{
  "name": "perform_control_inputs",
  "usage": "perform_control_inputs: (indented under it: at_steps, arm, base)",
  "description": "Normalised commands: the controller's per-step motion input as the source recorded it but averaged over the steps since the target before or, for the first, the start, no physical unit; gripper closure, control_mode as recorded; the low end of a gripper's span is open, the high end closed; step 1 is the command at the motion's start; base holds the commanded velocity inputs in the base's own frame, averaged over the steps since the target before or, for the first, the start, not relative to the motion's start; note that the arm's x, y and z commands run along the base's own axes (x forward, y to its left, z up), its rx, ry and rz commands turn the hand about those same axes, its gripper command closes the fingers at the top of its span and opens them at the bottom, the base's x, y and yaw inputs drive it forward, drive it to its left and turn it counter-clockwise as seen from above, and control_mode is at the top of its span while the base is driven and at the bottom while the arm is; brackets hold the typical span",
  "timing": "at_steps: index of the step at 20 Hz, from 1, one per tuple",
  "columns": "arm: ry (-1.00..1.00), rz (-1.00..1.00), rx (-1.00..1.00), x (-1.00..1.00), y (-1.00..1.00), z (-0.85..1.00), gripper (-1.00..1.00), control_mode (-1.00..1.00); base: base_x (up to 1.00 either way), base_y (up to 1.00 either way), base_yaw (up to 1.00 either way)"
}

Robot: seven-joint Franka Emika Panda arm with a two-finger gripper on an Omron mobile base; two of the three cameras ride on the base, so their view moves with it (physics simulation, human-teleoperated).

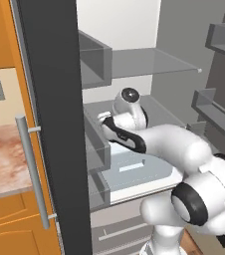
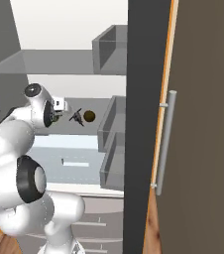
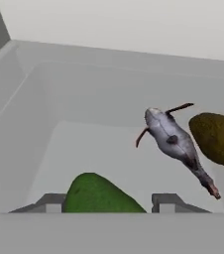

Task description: Place one avocado and one fish in each tupperware on the nearby counter, to pack two identical lunches.

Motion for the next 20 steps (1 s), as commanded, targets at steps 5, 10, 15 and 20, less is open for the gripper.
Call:
perform_control_inputs:
  at_steps: [5, 10, 15, 20]
  arm:
    - [0.10, -0.06, 0.11, -1.00, -0.42, 0.06, 1.00, -1.00]
    - [-0.05, -0.02, 0.08, -1.00, -0.20, 0.00, 1.00, -1.00]
    - [0.00, 0.00, 0.00, 0.00, 0.00, 0.00, 1.00, 1.00]
    - [0.00, 0.00, 0.00, 0.00, 0.00, 0.00, 1.00, 1.00]
  base:
    - [0.00, 0.00, 0.00]
    - [0.00, 0.00, 0.00]
    - [-1.00, -0.01, -0.04]
    - [-1.00, 0.11, -0.03]
